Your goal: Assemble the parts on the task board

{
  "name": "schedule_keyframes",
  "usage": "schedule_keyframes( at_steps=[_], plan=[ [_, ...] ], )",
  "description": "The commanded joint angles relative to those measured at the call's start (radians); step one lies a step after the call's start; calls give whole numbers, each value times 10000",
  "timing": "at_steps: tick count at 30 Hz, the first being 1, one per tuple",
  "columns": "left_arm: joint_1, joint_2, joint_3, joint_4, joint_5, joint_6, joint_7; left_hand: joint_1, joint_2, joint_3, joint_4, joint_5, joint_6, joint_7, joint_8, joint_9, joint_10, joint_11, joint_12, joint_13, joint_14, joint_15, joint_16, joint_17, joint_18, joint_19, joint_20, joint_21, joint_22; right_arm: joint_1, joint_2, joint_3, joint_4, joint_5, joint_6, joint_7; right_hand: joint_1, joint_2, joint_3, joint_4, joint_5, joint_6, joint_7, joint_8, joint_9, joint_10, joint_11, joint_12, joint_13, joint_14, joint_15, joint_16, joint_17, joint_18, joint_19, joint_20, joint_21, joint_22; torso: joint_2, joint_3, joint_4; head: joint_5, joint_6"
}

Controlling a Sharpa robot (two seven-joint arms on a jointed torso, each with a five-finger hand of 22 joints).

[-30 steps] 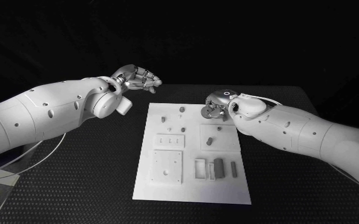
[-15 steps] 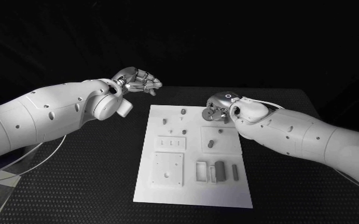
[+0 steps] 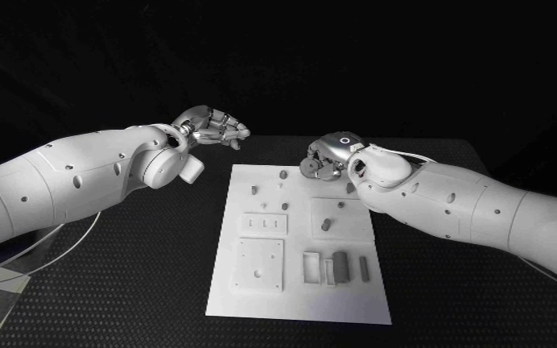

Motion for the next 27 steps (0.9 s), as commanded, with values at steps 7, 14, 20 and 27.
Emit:
schedule_keyframes(
  at_steps=[7,14,20,27],
  plan=[
    [11,18,7,4,-5,45,111,-2,-10,51,7,-68,35,46,-41,11,-80,16,-41,11,-57,18,-71,12,-150,-3,-73,-51,-16,8,309,-2,559,-691,-520,-452,-20,-166,78,76,28,268,283,-66,27,110,-18,-10,-51,133,3,-34,-34,610,104,-8,15,128,13,4,19,138,-12],
    [11,60,9,67,-5,163,114,-6,-15,45,9,-68,34,46,-44,13,-83,17,-42,14,-58,18,-74,14,-150,-4,-72,-51,-17,-49,831,-16,535,-759,-293,-549,-45,-204,95,117,26,256,283,-81,28,136,-20,-22,-80,160,1,-55,-45,610,126,-14,3,120,22,-1,25,179,-34],
    [11,94,9,46,-5,166,123,-9,-14,42,9,-67,32,47,-48,16,-85,18,-43,16,-59,19,-77,17,-150,-6,-71,-52,-18,-180,1056,-26,478,-833,-91,-684,-46,-208,106,129,27,246,284,-90,27,142,-19,-28,-91,169,1,-64,-49,610,133,-17,-3,117,15,-3,41,177,-41],
    [11,101,10,30,-5,164,113,-12,-13,38,10,-67,31,48,-50,18,-87,19,-43,19,-60,20,-80,20,-150,-7,-70,-52,-19,-291,1201,-41,365,-921,36,-673,-53,-226,114,143,26,234,287,-102,26,149,-17,-35,-104,180,3,-75,-54,610,139,-18,-11,114,17,-13,45,167,-78]
  ],
)
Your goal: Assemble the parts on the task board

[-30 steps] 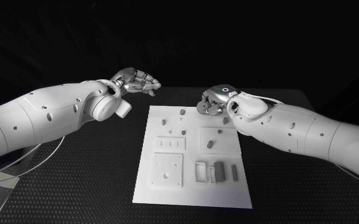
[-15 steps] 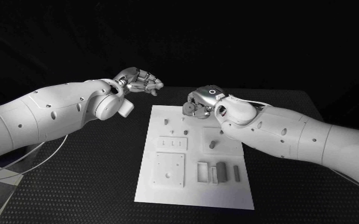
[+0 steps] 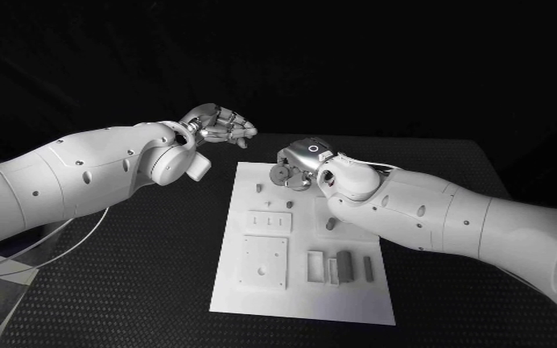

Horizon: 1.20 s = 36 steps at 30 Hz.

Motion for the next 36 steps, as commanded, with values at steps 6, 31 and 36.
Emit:
schedule_keyframes(
  at_steps=[6,31,36],
  plan=[
    [11,57,7,28,-3,139,104,-20,-8,36,12,-67,30,50,-53,12,-67,-3,-44,15,-59,21,-44,15,-150,-6,-69,-51,-11,-176,189,-56,-216,-369,252,-124,-5,-110,18,57,24,175,275,-70,6,64,6,-38,-20,101,-8,-45,-16,611,72,-17,-16,113,-8,1,-17,-15,-18],
    [7,187,8,-75,-3,203,123,-29,7,31,11,-67,28,51,-60,21,-74,-2,-45,22,-59,21,-51,24,-150,-7,-69,-50,-13,-338,506,-342,-785,-516,87,-195,102,-222,61,-20,24,108,290,-124,3,88,19,-40,-55,137,4,-70,-17,611,101,-32,-36,115,-9,14,-36,52,-68],
    [7,180,8,-92,-3,206,125,-29,9,30,9,-67,26,51,-63,22,-77,-1,-46,23,-59,21,-53,26,-150,-8,-69,-50,-14,-339,512,-388,-940,-528,9,-225,132,-227,71,-45,25,101,293,-131,4,89,21,-39,-60,141,6,-74,-16,611,104,-35,-40,115,-9,9,-23,25,-101]
  ],
)
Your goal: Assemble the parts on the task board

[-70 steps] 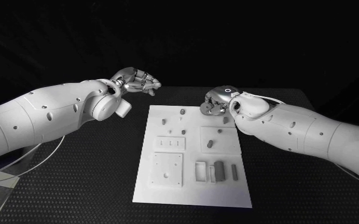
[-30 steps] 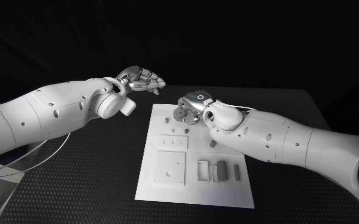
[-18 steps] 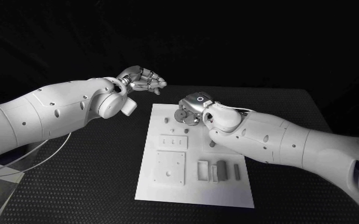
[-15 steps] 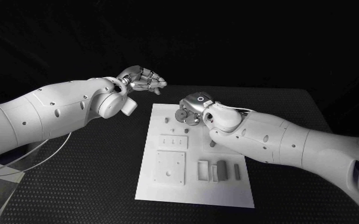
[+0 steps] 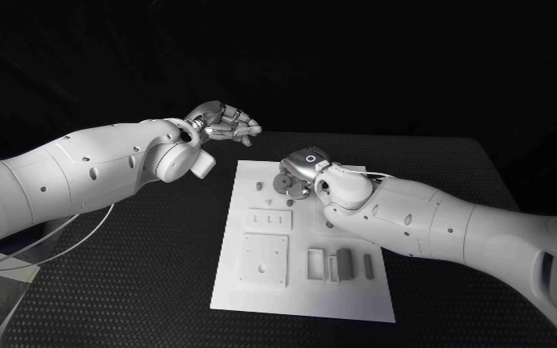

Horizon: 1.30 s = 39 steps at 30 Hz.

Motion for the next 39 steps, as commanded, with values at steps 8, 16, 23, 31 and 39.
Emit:
schedule_keyframes(
  at_steps=[8,16,23,31,39],
  plan=[
    [7,22,6,-33,-3,168,124,-27,10,28,7,-67,24,52,-66,19,-65,-14,-47,20,-60,22,-55,14,-150,-9,-70,-51,-17,-10,22,-34,-67,-184,-274,-89,80,-95,32,-123,23,128,206,-28,6,54,36,-26,-26,99,1,-36,-6,611,75,-25,-37,121,-4,-1,-14,-12,-43],
    [7,33,6,-43,-3,171,123,-24,11,26,7,-67,23,52,-69,22,-69,-13,-47,22,-61,22,-58,17,-150,-11,-70,-51,-18,-10,61,-33,-70,-184,-508,-146,101,-92,31,-148,22,139,203,-26,12,73,33,-15,-29,119,-2,-30,-1,611,94,-27,-31,126,0,3,0,0,-44],
    [10,-35,7,27,-3,137,108,-22,7,22,6,-68,24,52,-71,25,-69,-13,-47,25,-62,22,-61,19,-150,-12,-70,-51,-19,-8,26,-32,-15,-184,-564,-240,110,-90,31,-161,21,146,200,-24,16,86,30,-8,-32,133,-4,-27,3,611,108,-28,-26,129,18,0,-13,30,-53],
    [10,-29,7,12,-3,142,108,-19,5,19,6,-68,26,51,-72,29,-70,-13,-46,28,-61,22,-63,22,-150,-13,-70,-51,-19,-8,15,-31,-4,-185,-555,-275,128,-82,34,-179,22,156,196,-23,22,107,26,1,-36,153,-9,-23,6,611,128,-32,-20,133,13,-1,-7,19,-57],
    [11,-19,7,18,-3,163,100,-19,6,16,8,-68,28,51,-73,32,-71,-13,-45,31,-61,22,-66,26,-150,-13,-69,-51,-20,-8,86,-30,-44,-181,-480,-298,130,-79,33,-185,22,158,195,-23,24,114,25,4,-39,161,-10,-23,8,611,135,-32,-18,134,16,-2,-1,3,-48]
  ],
)
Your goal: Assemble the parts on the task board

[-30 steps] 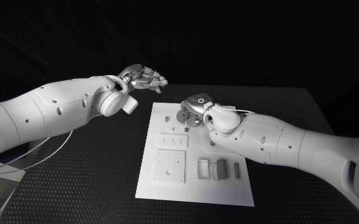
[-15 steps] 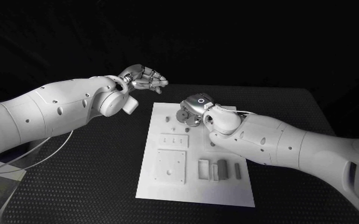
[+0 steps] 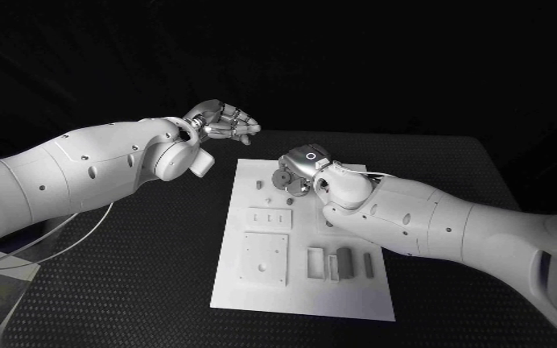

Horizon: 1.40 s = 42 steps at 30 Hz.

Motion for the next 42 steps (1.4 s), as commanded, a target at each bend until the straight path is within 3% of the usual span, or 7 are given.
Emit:
schedule_keyframes(
  at_steps=[1,15,28,42],
  plan=[
    [9,13,8,27,-2,129,96,-20,7,16,8,-67,28,51,-35,15,-72,-12,-45,15,-61,23,-66,10,-150,-14,-69,-51,-13,-2,17,-1,-27,-152,0,-84,78,-25,7,-46,22,124,164,-14,18,43,26,4,-11,65,15,-23,7,610,67,-31,-18,134,0,-3,5,-9,-1],
    [12,-21,8,46,-10,107,89,-19,4,12,8,-68,30,51,-37,20,-74,-12,-45,20,-61,23,-70,15,-150,-15,-68,-50,-14,51,-57,4,69,-173,-85,-179,113,-5,21,-75,25,123,162,-19,21,48,24,4,-19,75,13,-28,9,610,76,-34,-18,136,39,-18,-7,-14,-24],
    [14,11,8,54,-10,121,71,-22,3,7,9,-68,32,50,-40,25,-76,-12,-45,24,-62,24,-75,19,-150,-16,-67,-50,-15,91,-79,9,164,-255,-199,-264,195,20,44,-141,26,124,160,-26,27,51,22,2,-34,84,12,-41,11,610,80,-38,-24,140,22,0,5,-12,-69],
    [14,41,8,35,-10,128,69,-20,2,5,8,-68,34,49,-42,31,-77,-12,-44,28,-63,24,-79,24,-150,-17,-67,-50,-16,87,152,8,-134,-201,-117,-202,209,22,44,-153,24,123,161,-29,29,53,23,1,-40,87,12,-47,11,610,82,-37,-26,142,17,-1,26,13,-81]
  ],
)
